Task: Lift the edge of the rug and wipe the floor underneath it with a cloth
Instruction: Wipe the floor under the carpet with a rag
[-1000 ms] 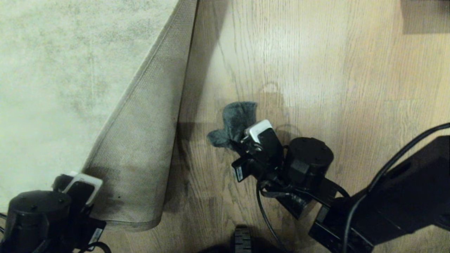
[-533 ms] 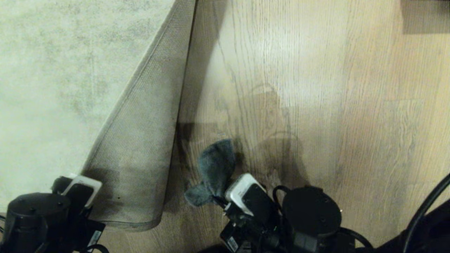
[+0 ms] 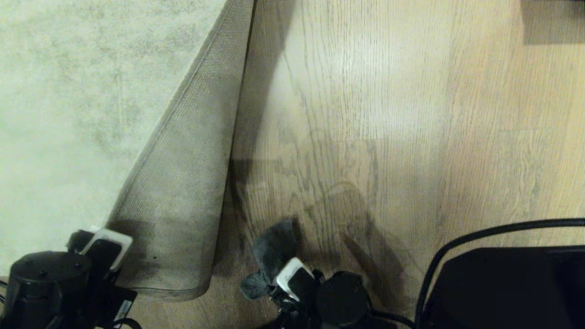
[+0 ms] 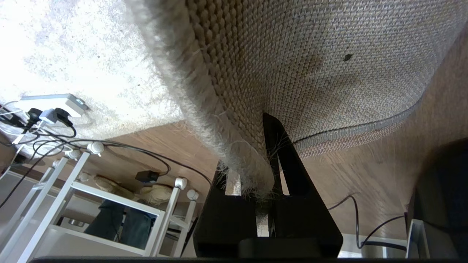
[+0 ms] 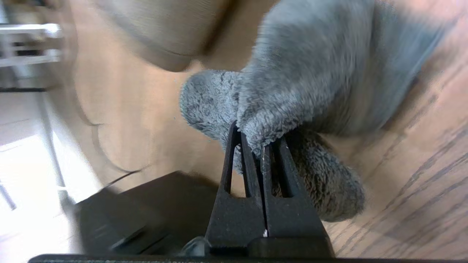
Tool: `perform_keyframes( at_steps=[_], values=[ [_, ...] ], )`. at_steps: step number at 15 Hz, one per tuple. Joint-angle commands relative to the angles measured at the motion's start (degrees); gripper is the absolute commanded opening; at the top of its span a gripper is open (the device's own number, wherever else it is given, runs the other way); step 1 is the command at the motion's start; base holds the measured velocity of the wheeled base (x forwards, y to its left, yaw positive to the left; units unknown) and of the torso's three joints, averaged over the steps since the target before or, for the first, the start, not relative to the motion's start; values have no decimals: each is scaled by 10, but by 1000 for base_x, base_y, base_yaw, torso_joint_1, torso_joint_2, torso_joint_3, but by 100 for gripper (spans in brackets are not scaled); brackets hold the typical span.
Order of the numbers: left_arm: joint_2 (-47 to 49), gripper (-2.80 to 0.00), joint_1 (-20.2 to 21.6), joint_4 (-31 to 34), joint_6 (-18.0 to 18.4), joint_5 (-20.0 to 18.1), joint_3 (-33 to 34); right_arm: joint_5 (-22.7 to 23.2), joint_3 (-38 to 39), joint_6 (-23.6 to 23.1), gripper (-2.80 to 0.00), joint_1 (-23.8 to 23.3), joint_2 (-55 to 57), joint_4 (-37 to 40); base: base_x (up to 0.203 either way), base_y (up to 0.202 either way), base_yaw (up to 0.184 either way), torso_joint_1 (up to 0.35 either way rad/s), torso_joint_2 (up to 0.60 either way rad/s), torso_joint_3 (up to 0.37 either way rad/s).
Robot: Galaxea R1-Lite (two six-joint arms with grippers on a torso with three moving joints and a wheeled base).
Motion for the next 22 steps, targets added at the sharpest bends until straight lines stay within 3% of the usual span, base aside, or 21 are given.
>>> perform_keyframes(
  at_steps=[1, 7, 11, 18, 22],
  values=[
    [1, -280, 0, -1, 0, 2, 10, -1, -49, 0, -280, -37, 66, -5, 0, 0, 0, 0, 0, 0],
    [4, -280, 0, -1, 0, 3, 19, -1, -177, 9, -280, -136, 98, -18, 0, 0, 0, 0, 0, 0],
    [5, -280, 0, -2, 0, 3, 21, -2, -181, 3, -280, -162, 46, -28, 0, 0, 0, 0, 0, 0],
    [3, -280, -10, -2, 1, 2, 23, -2, -141, -58, -280, -160, -134, 35, 0, 0, 0, 0, 0, 0],
    [3, -280, -12, -1, 1, 1, 26, -1, -24, -69, -280, -94, -247, 82, 0, 0, 0, 0, 0, 0]
  ],
)
